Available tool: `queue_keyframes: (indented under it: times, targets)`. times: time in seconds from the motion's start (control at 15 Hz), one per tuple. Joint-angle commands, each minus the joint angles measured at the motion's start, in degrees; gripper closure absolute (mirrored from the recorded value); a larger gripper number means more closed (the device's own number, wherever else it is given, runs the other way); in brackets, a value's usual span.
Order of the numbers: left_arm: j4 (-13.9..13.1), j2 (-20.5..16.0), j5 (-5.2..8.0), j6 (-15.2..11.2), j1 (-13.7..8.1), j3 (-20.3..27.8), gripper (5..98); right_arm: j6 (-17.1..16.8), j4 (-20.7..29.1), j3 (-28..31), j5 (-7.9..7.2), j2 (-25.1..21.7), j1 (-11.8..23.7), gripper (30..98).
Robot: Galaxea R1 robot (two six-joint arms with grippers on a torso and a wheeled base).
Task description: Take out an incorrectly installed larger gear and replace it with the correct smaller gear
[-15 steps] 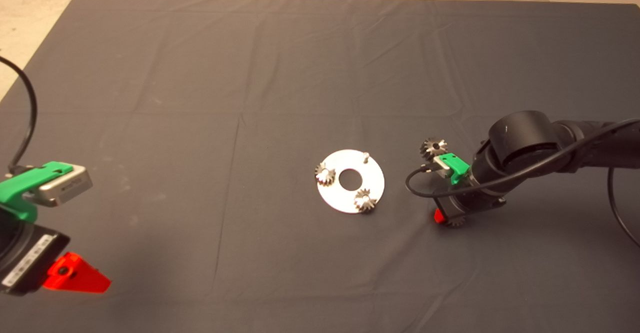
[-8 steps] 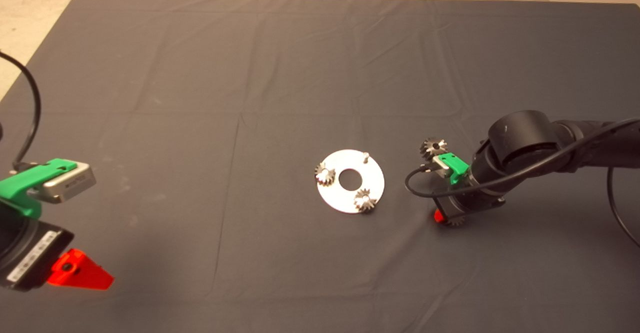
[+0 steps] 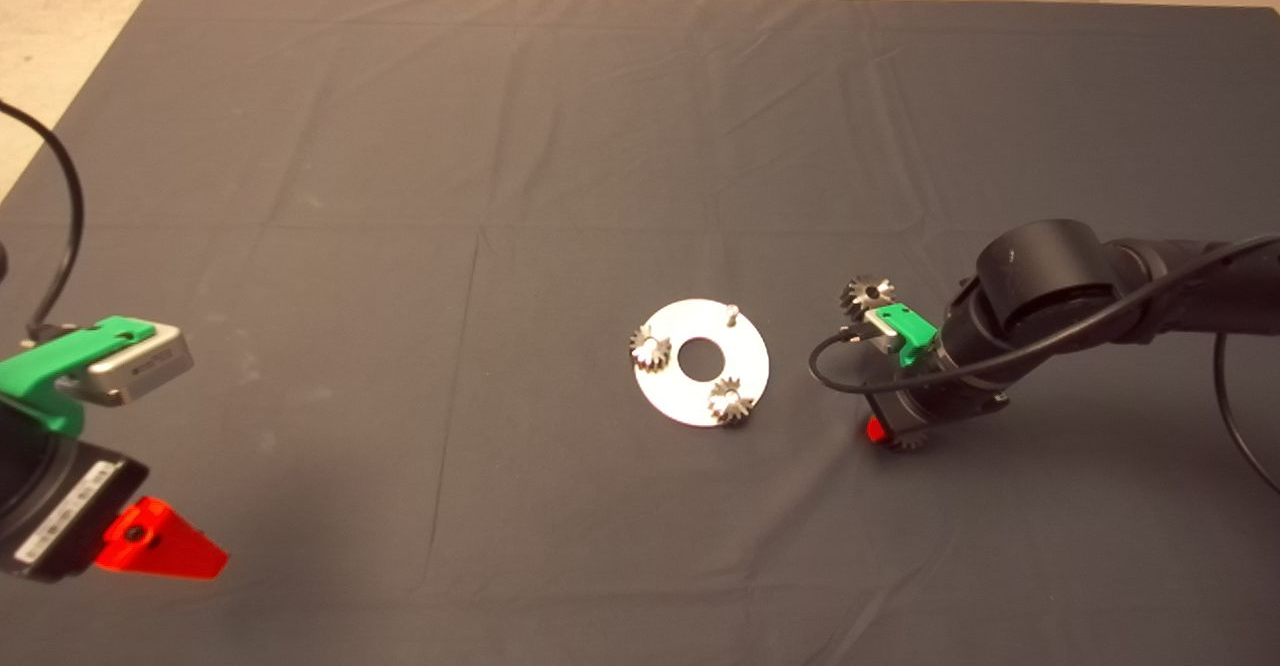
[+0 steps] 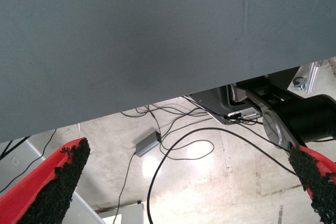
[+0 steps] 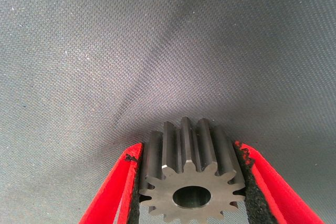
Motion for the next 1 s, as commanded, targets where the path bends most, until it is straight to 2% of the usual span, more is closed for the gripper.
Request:
queue_keyframes:
  times: [0.0,0.07,0.2,0.53,0.73,0.93]
  targets:
    - [-0.8,-0.2,7.63,-0.3,-0.6,0.0,5.4,0.0,-1.8,0.1,-1.39,0.2,1.3,87.8]
    - [-0.8,-0.2,7.63,-0.3,-0.6,0.0,5.4,0.1,-1.7,0.1,-1.39,0.1,1.9,88.1]
    - [-0.8,-0.2,7.63,-0.3,-0.6,0.0,5.4,0.8,0.0,1.1,-1.39,0.2,5.6,88.5]
    - [-0.8,-0.2,7.63,-0.3,-0.6,0.1,5.4,0.8,2.6,1.3,-1.39,0.2,9.5,90.0]
    - [-0.8,-0.2,7.63,-0.4,-0.6,0.1,5.4,0.9,5.2,0.8,-1.39,1.4,15.5,89.8]
    - [-0.8,0.0,7.63,-0.4,-0.6,-0.2,5.4,0.9,5.5,0.8,-1.39,3.0,18.7,89.8]
